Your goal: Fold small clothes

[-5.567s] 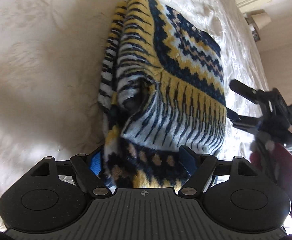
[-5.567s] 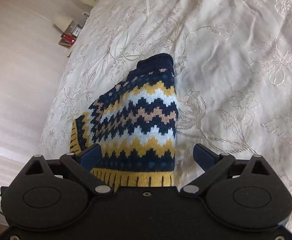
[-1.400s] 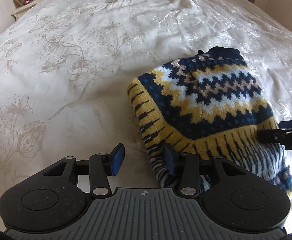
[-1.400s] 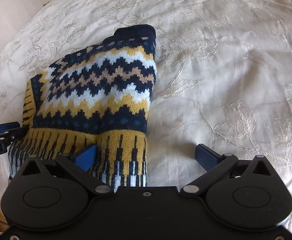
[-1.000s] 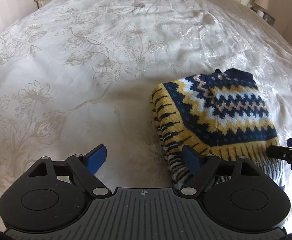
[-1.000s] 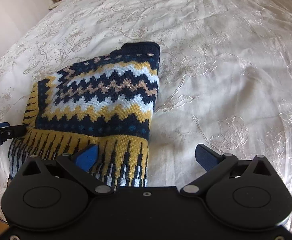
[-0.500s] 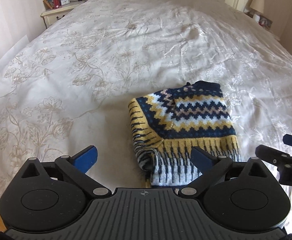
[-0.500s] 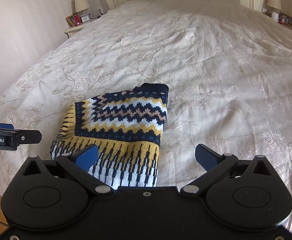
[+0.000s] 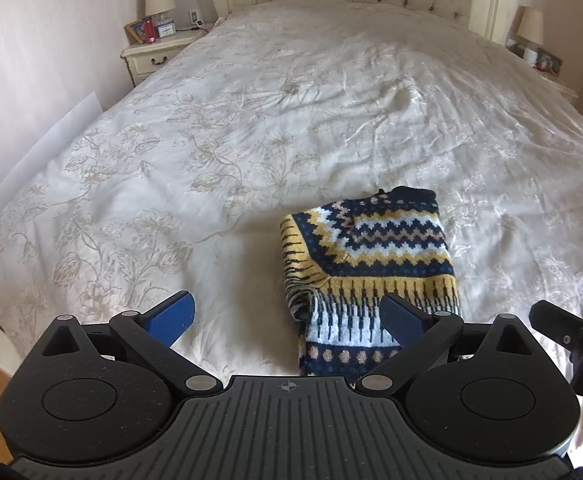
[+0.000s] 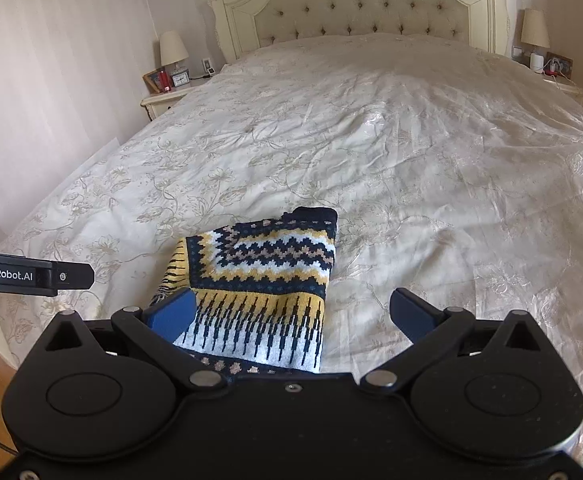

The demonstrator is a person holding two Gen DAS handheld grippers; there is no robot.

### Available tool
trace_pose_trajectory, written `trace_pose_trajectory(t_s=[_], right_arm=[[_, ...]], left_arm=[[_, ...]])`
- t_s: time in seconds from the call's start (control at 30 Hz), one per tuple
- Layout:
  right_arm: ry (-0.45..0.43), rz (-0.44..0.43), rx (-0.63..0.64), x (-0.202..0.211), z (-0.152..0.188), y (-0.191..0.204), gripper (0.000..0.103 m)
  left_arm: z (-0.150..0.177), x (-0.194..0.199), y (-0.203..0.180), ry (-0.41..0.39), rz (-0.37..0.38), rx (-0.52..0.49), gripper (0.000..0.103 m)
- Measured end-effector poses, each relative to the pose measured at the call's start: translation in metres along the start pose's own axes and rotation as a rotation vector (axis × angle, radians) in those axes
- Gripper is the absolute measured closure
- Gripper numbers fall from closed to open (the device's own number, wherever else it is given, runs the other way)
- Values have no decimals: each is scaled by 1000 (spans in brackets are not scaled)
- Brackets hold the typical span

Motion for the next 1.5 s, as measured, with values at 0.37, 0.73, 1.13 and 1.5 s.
trace_pose_trajectory(t_s=[0.37, 0.73, 1.13, 1.5], right_arm=[[27, 56, -20, 28, 7, 6, 1], [49, 5, -51, 42, 15, 6, 1], [45, -9, -58, 49, 18, 11, 1], [42, -4, -79, 52, 18, 8, 1]], left_arm=[[16, 23, -3, 9, -23, 5, 3], [32, 34, -7, 37, -39, -6, 3], [42, 37, -6, 66, -15, -2, 3], [46, 34, -10, 91, 4, -5, 3]])
Point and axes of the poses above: each gripper's, at about its wrist camera, not at the fingertips, and x roughly against the way its jaws point, y to its left, z to its underside, the point moved 4 cm from there along -x, roughly the way its jaws point, and after that the axes turned 9 degrees about x, right-handed, at the moved point
